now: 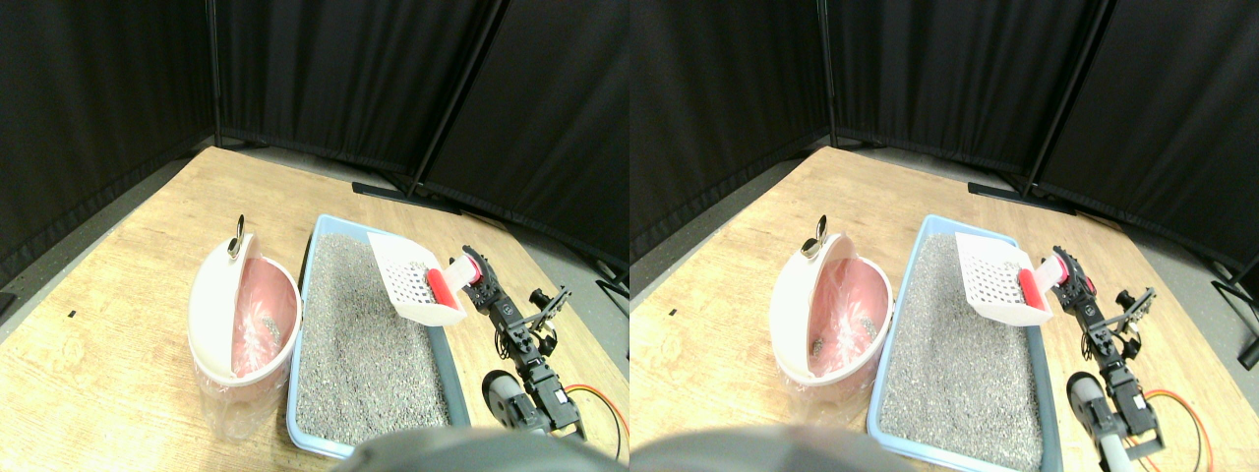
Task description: Scoop (unimanual)
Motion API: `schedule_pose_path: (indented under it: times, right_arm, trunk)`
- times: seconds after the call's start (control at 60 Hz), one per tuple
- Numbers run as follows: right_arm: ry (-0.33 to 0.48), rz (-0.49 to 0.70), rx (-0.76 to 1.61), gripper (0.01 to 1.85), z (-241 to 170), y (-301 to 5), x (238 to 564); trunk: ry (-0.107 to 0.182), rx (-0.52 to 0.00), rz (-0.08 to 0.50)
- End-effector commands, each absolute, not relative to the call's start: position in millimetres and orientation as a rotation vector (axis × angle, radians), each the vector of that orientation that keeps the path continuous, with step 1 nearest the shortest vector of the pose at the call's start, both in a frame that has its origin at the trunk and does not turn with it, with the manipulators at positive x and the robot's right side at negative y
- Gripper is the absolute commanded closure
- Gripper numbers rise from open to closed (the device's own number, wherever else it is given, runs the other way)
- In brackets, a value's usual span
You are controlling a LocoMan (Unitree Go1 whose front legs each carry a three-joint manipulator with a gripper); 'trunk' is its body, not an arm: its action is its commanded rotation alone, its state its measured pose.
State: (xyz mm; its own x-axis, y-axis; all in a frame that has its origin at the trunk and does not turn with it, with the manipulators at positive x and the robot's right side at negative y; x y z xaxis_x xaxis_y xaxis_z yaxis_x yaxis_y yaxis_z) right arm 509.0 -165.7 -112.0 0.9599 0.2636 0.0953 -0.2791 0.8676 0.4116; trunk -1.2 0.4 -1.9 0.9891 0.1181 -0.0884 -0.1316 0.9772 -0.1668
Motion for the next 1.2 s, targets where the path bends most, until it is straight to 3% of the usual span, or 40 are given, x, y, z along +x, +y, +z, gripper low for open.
schedule_pose_path:
  times: [0.017, 0.8, 1.2]
  right_arm:
    - [-0.081, 0.309, 0.413, 1.81, -99.4, -162.8, 508.4]
    - [-0.064, 0.404, 0.058, 1.81, -76.2, -141.6, 511.8]
    - [-0.033, 0.469, 0.039, 1.81, -68.7, -115.3, 515.3]
  trunk:
    - [0.077, -0.178, 0.15]
    - [0.051, -0.202, 0.23]
    - [0.042, -0.229, 0.292]
